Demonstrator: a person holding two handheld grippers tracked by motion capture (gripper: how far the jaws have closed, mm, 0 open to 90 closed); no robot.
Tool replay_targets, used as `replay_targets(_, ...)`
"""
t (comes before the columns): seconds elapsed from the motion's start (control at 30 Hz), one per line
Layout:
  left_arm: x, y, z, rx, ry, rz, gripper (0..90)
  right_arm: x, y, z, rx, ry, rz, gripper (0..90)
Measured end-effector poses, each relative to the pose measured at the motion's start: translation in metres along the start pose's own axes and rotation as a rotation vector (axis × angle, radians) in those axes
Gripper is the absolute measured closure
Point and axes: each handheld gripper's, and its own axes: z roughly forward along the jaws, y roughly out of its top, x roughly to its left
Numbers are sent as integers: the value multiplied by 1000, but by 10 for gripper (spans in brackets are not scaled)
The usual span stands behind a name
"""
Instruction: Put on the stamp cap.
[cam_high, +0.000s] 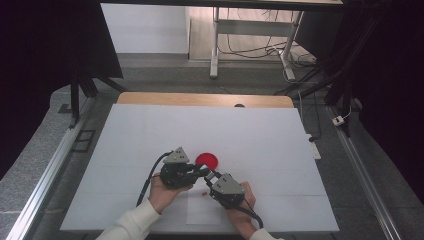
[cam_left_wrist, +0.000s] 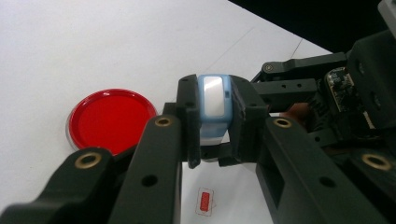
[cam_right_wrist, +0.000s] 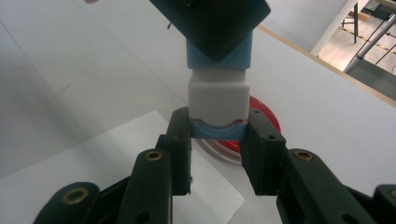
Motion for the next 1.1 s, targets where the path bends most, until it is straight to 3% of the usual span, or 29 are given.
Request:
replay_targets(0.33,0,-1,3,21,0,11,758,1,2,0,21,-6,-39,650)
replay_targets(0.63,2,-4,5,29,-17,-9,759,2,3,0,36,-1,-63,649)
replay_targets(1.1,4,-2,3,26,-23,-15,757,-2,0,1,33,32,-50,643)
